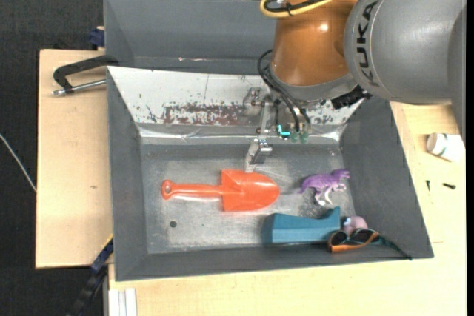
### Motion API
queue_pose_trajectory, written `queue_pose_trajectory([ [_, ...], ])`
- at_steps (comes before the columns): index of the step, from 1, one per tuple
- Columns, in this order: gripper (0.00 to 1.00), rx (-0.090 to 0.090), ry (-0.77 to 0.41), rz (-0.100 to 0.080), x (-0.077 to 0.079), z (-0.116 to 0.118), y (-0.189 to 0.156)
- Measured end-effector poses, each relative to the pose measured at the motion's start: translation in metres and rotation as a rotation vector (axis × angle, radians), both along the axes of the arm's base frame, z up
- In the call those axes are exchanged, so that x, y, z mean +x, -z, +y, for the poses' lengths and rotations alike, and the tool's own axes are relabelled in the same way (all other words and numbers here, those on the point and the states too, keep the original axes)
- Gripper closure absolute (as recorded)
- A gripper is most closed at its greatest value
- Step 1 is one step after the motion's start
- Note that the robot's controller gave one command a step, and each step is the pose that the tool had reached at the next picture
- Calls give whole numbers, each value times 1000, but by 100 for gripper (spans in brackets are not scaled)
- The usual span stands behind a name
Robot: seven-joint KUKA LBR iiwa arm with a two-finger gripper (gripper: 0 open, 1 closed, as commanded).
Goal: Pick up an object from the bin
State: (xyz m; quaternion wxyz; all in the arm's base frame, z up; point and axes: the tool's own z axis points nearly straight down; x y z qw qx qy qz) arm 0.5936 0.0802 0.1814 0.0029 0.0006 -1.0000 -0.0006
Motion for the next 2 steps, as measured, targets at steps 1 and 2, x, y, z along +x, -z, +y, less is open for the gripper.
queue_pose_trajectory([
  [1, 0, 1, 1, -8, 2, 0, -4],
  [2, 0, 1, -1, -11, -37, -4, 65],
])
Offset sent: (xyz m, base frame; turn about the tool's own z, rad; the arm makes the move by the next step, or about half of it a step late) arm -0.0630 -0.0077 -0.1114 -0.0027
